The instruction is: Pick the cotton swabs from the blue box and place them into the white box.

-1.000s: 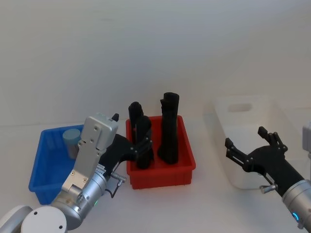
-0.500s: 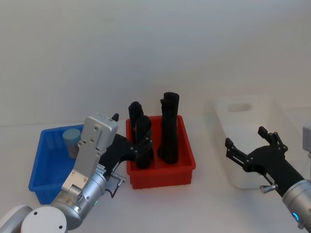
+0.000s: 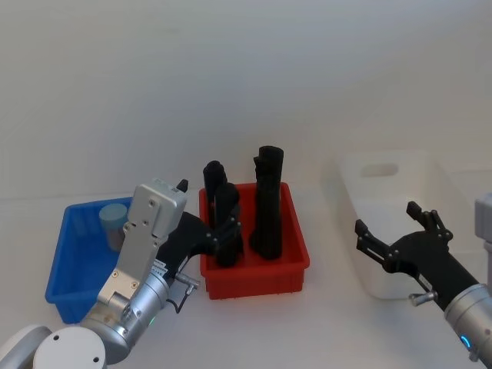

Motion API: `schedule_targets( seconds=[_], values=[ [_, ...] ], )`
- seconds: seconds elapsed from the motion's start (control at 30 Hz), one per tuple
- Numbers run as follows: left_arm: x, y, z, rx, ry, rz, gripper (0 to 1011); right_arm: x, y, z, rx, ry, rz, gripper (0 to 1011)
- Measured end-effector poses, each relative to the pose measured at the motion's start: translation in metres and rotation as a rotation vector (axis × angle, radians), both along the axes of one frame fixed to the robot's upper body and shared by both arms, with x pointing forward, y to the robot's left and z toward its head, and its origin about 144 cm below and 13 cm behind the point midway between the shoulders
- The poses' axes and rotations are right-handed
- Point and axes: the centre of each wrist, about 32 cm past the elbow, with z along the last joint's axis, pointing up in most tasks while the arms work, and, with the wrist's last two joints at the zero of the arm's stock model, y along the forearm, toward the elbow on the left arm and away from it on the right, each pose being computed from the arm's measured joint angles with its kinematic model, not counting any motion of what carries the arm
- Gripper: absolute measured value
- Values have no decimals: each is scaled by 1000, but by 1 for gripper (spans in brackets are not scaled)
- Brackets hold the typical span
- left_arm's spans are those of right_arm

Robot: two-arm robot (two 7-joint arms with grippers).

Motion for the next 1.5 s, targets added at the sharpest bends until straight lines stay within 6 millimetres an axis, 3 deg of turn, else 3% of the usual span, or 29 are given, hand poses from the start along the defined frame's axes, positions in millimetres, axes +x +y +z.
schedule_targets(
  seconds=[0.33, 0.9, 1.5],
  values=[
    [0, 0, 0, 0, 0, 0, 1004, 17, 0, -7, -19, 19, 9, 1001],
    [0, 0, 0, 0, 0, 0, 1004, 71, 7, -22, -47, 54, 75, 1002],
    [0, 0, 0, 0, 0, 0, 1004, 116, 20, -34, -70, 81, 178, 1002]
  ],
)
